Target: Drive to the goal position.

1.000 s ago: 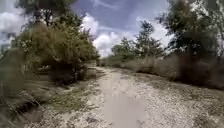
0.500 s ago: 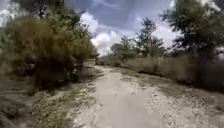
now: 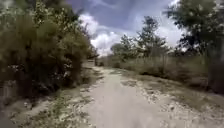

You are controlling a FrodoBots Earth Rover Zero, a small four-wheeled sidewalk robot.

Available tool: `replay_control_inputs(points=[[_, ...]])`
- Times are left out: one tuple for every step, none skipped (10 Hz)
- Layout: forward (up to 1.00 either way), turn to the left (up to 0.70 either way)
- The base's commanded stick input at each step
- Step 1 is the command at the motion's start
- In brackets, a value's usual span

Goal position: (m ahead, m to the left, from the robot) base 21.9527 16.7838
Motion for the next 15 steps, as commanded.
replay_control_inputs(points=[[0.84, 0.0], [0.84, 0.0], [0.84, 0.0], [0.84, 0.0], [0.84, 0.0], [0.84, 0.0], [0.84, 0.0], [0.84, 0.0], [0.84, 0.0], [0.84, 0.0], [0.84, 0.0], [0.84, 0.0], [0.84, 0.0], [0.84, 0.0], [0.84, 0.0]])
